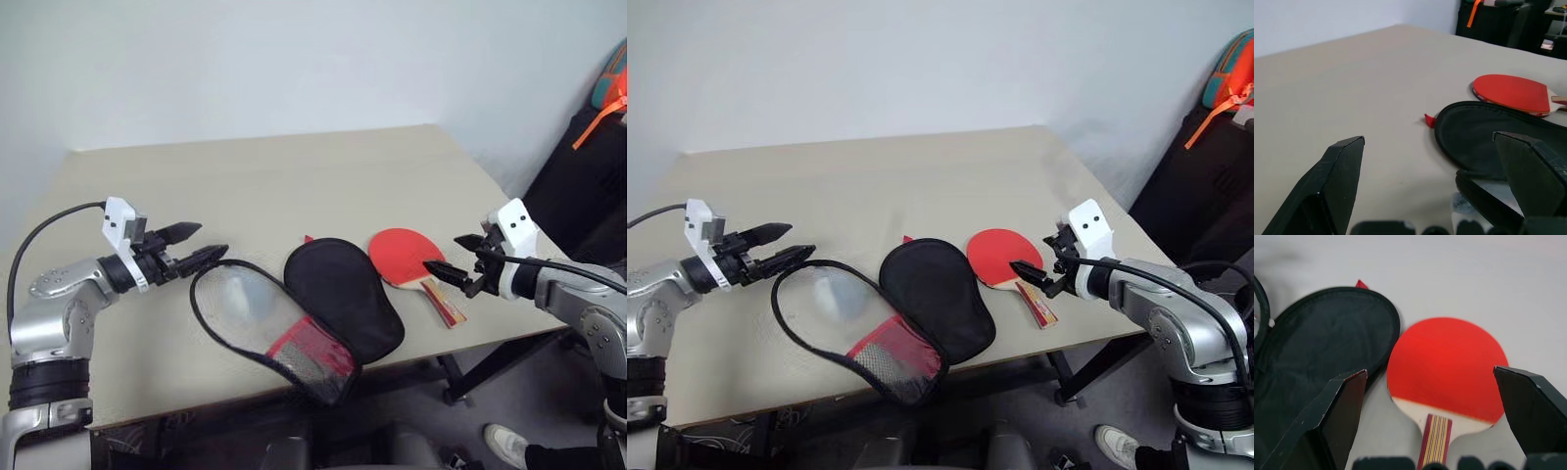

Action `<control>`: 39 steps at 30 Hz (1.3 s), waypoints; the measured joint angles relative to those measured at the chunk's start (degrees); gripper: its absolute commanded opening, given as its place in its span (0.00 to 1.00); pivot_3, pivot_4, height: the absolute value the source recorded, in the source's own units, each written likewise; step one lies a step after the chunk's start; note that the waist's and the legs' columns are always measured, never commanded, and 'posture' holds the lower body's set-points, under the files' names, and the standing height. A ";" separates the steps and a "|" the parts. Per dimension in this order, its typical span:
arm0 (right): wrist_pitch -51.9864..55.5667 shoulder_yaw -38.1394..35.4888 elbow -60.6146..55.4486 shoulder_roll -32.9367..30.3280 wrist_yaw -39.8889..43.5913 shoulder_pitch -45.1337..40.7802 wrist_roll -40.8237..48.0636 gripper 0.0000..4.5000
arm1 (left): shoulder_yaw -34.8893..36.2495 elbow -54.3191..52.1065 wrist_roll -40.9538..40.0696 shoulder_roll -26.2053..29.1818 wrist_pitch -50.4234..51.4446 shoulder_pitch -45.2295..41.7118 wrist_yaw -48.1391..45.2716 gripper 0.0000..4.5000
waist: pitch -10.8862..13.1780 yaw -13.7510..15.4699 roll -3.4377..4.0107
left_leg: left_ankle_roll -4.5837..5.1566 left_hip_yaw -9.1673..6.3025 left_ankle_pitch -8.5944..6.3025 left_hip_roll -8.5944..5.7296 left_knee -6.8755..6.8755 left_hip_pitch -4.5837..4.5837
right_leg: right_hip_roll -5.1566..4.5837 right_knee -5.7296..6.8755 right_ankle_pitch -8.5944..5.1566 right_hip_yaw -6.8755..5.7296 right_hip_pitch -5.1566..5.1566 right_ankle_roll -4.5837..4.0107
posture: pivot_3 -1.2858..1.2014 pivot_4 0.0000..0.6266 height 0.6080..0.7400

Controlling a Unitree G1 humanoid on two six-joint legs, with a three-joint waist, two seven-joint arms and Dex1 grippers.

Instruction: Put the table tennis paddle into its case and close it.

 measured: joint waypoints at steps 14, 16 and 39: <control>2.04 1.00 0.20 4.38 -4.79 0.01 -1.06 1.00 | -0.42 4.32 0.78 1.38 -0.01 -4.24 0.42 0.99 | 0.00 0.00 0.00 | -0.01 0.04 0.00 -0.01 -0.04 0.00 | 0.01 0.01 0.00 0.00 -0.03 -0.01 | 0.52 0.00 0.81; 3.53 0.35 -0.97 4.64 -5.80 0.41 -0.68 1.00 | -1.03 5.57 1.52 1.31 -0.54 -5.29 0.30 0.99 | 0.00 -0.06 0.00 | -0.01 0.06 0.00 -0.01 -0.04 0.00 | 0.02 0.01 0.01 0.00 -0.03 -0.01 | 0.52 0.00 0.81; 1.28 1.84 -0.80 0.01 -1.37 6.23 -2.11 1.00 | -1.46 4.97 1.33 3.01 -3.97 -6.25 -4.84 0.99 | -0.02 -0.05 -0.08 | 0.00 0.03 0.00 0.02 -0.02 0.01 | 0.01 -0.02 -0.05 0.01 -0.01 0.08 | 0.52 0.00 0.81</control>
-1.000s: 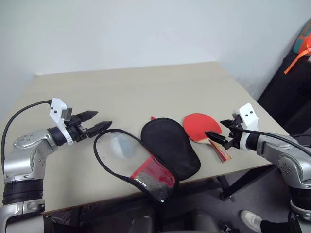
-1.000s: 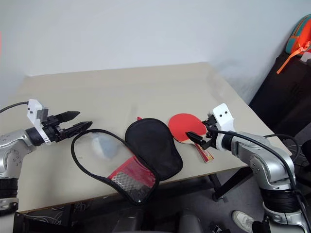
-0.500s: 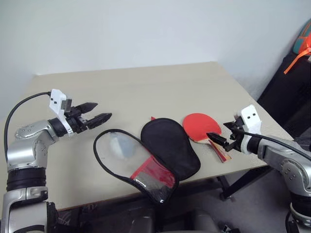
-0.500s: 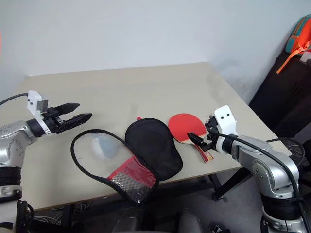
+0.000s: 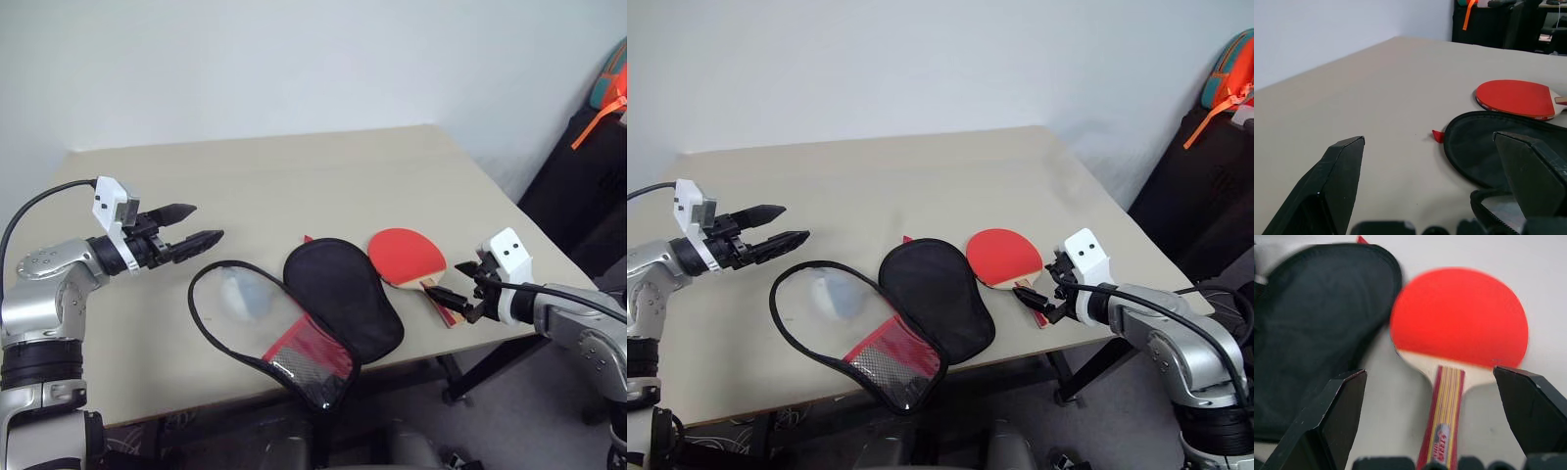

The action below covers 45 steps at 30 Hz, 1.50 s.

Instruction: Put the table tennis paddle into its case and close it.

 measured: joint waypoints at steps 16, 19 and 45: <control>-0.30 4.56 14.57 8.81 -8.66 -3.67 -9.17 1.00 | 2.11 -5.13 -0.45 0.20 2.04 4.26 0.78 0.99 | -0.01 -0.12 0.00 | -0.02 0.10 0.01 0.00 -0.08 -0.01 | 0.05 0.03 0.04 0.01 -0.03 -0.06 | 0.52 0.00 0.81; -1.03 4.82 15.51 9.71 -8.50 -3.90 -9.63 1.00 | 2.75 -5.39 -0.93 0.20 2.15 4.47 1.02 0.99 | 0.00 -0.13 0.00 | -0.03 0.12 0.01 0.00 -0.11 0.00 | 0.07 0.03 0.04 0.02 -0.03 -0.05 | 0.52 0.00 0.81; -0.83 2.50 16.08 16.42 -9.81 -10.84 -10.51 0.25 | 3.09 -5.30 -1.34 0.10 0.99 5.24 1.06 1.00 | -0.10 -0.42 -0.13 | -0.25 0.30 0.15 0.05 -0.44 0.03 | 0.16 0.05 0.11 0.14 -0.15 -0.16 | 0.52 0.00 0.81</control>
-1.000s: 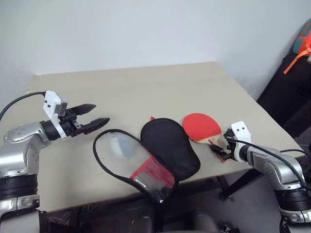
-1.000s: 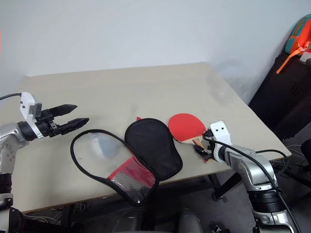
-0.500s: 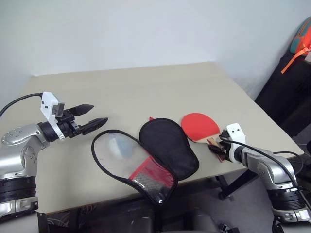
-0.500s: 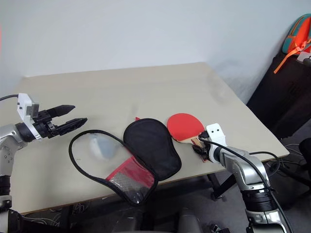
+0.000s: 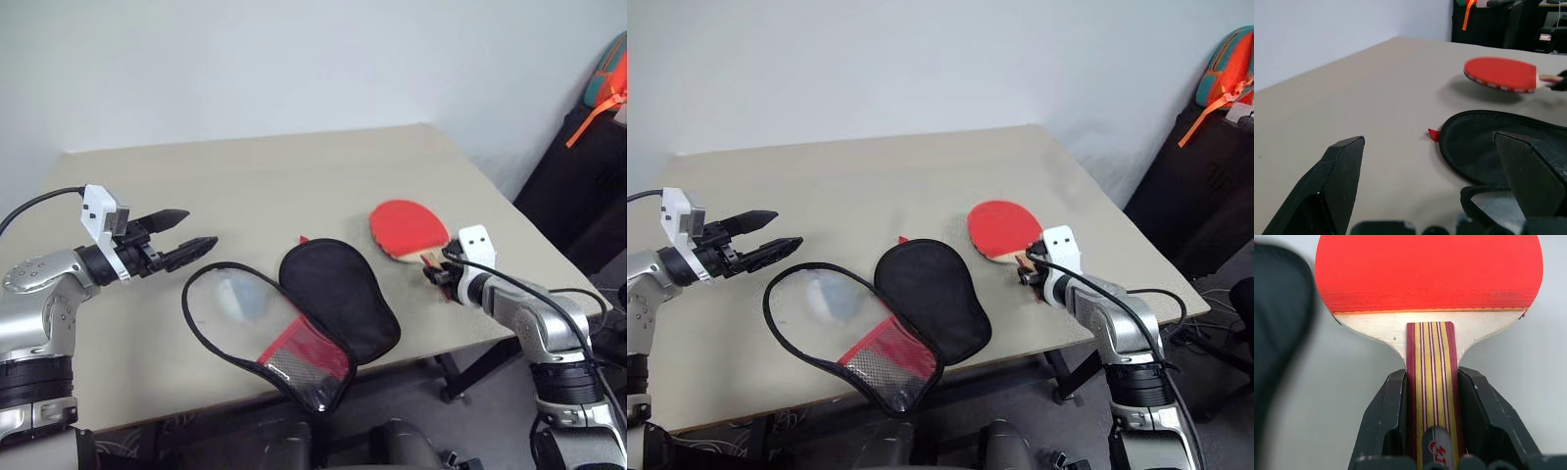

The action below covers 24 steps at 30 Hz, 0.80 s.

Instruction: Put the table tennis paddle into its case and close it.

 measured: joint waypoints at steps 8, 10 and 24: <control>6.24 6.84 -7.57 7.68 -1.26 -0.24 1.61 0.25 | 0.00 0.21 0.02 -0.02 -0.23 0.00 0.02 1.00 | -0.01 0.04 0.00 | -0.12 0.03 0.07 -0.02 -0.16 0.00 | -0.01 0.03 0.02 -0.03 -0.03 -0.03 | 0.52 0.00 0.81; 7.60 8.14 -8.80 9.43 -1.78 -0.22 1.77 0.25 | 0.00 0.36 0.03 -0.02 -0.28 0.00 0.03 1.00 | -0.01 0.04 0.00 | -0.19 0.06 0.12 -0.05 -0.26 0.00 | -0.02 0.04 0.02 -0.03 -0.05 -0.04 | 0.52 0.00 0.81; 12.15 12.55 -10.52 15.99 -6.41 2.76 1.03 0.25 | -0.04 0.36 0.03 1.25 1.00 -0.01 -0.27 1.00 | -0.07 -0.10 -0.10 | -1.14 0.79 0.69 0.02 -1.21 0.12 | 0.09 0.04 0.10 0.00 -0.48 -0.42 | 0.52 0.00 0.81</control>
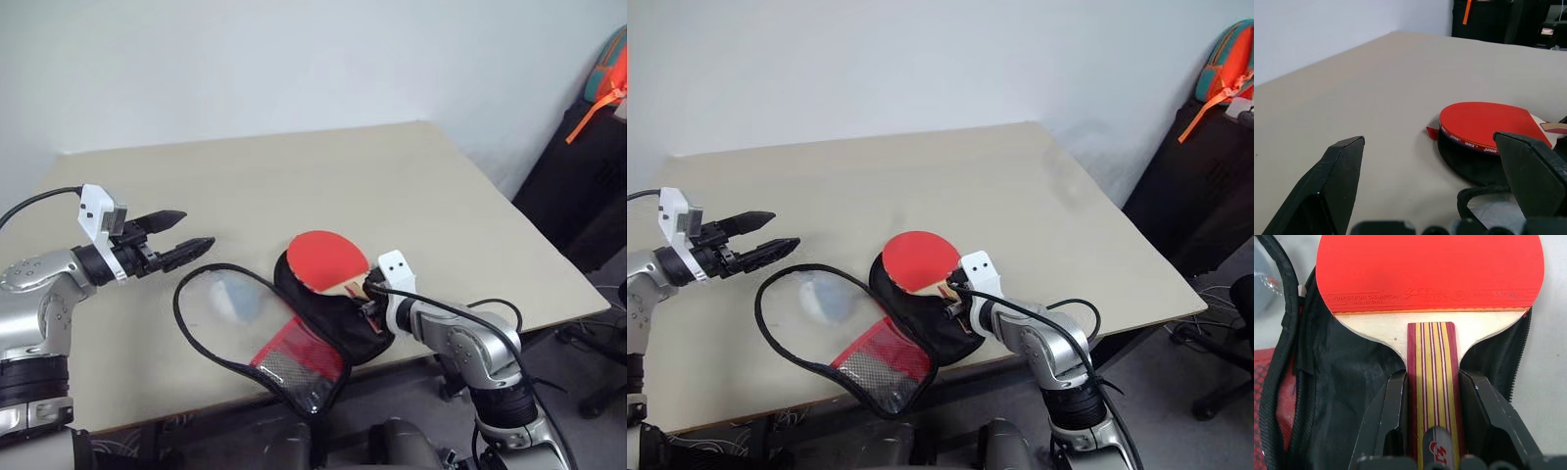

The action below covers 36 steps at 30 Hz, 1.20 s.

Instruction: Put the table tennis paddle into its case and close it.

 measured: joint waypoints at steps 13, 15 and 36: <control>1.88 1.40 -2.50 1.12 -1.47 1.32 -0.12 0.25 | -0.84 0.35 0.32 0.49 0.91 -1.99 -1.14 1.00 | -0.11 -0.01 -0.17 | 0.00 0.09 0.00 0.04 -0.04 0.09 | 0.00 0.01 0.00 0.00 0.01 -0.01 | 0.52 0.00 0.81; 2.89 2.32 -2.88 0.83 -1.25 1.99 0.03 0.25 | -1.30 0.80 0.43 0.50 0.91 -2.07 -1.17 1.00 | -0.12 0.01 -0.18 | 0.00 0.10 0.00 0.05 -0.04 0.09 | 0.00 0.01 0.00 0.00 0.02 -0.01 | 0.52 0.00 0.81; 5.08 -0.12 -5.11 0.11 1.04 0.18 1.72 0.99 | -1.55 2.20 0.51 0.50 0.84 -2.73 -1.43 1.00 | -0.23 0.04 -0.36 | 0.00 0.06 0.00 0.06 0.03 0.14 | 0.00 0.01 0.00 -0.02 0.10 -0.01 | 0.52 0.00 0.81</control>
